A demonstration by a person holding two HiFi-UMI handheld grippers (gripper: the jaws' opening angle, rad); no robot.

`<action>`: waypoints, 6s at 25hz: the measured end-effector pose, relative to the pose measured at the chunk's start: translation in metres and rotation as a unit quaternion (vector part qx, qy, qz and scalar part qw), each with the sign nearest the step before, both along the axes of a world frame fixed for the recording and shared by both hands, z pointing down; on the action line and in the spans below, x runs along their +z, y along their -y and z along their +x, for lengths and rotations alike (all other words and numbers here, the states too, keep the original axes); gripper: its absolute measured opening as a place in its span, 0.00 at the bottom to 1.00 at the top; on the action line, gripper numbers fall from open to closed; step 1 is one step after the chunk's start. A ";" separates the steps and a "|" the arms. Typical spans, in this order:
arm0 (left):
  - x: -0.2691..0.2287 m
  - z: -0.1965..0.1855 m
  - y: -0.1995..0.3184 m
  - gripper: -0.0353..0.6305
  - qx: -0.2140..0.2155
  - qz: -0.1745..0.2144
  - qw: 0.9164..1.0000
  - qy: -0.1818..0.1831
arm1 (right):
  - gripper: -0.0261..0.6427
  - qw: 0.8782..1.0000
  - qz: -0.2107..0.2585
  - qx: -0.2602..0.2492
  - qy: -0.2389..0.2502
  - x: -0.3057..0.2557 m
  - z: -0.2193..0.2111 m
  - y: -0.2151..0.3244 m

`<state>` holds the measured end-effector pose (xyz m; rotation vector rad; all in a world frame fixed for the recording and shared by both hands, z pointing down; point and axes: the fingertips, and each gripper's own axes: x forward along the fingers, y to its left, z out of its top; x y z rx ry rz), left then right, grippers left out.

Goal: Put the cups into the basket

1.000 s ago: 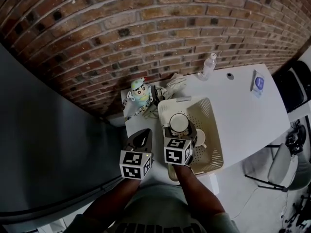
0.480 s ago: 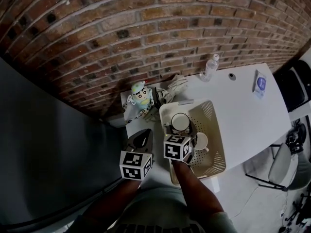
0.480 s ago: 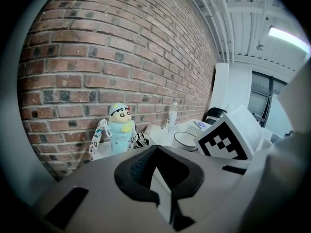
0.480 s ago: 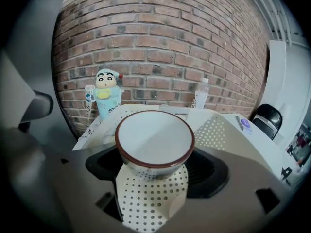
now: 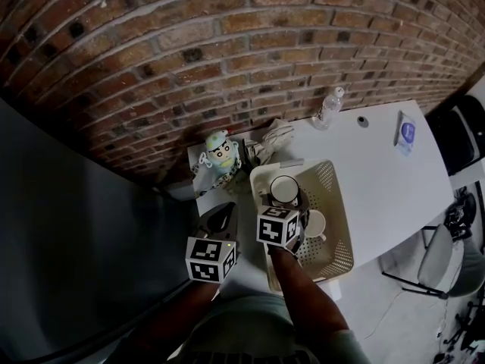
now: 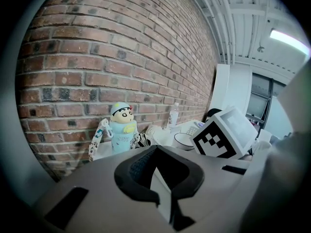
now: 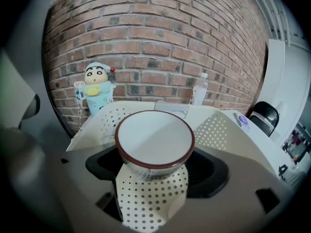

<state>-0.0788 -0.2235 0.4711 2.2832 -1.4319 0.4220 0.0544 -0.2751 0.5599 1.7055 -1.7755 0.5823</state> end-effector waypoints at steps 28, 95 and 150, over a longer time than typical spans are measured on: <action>0.002 0.003 0.005 0.06 -0.005 -0.010 1.000 -0.008 | 0.60 0.988 -0.121 -0.063 -0.071 0.040 -0.008 0.007; -0.054 0.094 -0.145 0.06 -0.057 0.055 0.997 -0.015 | 0.06 0.954 0.141 -0.225 0.139 -0.151 0.052 -0.181; -0.092 0.113 -0.305 0.06 0.008 0.101 0.994 -0.028 | 0.06 0.951 0.160 -0.241 0.110 -0.173 0.060 -0.365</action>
